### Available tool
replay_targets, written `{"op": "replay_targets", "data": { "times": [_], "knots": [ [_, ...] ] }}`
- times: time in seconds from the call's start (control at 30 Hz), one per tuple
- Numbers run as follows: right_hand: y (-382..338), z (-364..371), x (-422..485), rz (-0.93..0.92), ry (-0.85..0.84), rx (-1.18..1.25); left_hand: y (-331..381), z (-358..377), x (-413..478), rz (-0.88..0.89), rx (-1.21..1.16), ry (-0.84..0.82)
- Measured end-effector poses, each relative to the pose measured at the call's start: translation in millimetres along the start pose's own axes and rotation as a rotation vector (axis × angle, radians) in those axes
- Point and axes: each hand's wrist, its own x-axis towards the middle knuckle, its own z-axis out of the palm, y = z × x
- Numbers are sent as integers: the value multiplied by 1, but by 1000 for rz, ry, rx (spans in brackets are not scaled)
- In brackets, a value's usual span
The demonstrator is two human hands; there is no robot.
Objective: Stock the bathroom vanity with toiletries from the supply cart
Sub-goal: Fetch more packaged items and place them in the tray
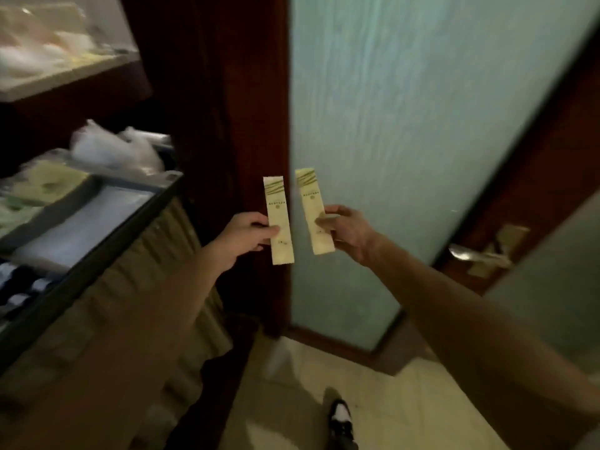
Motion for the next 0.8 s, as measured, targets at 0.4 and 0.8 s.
{"op": "replay_targets", "data": {
  "times": [0.4,0.8],
  "knots": [
    [52,-249,-231,-59,647,192,121,270,-71,321,186,-582],
    [143,-496,-477,-8,1099,366,213,612,-213,496,325,-955]
  ]
}}
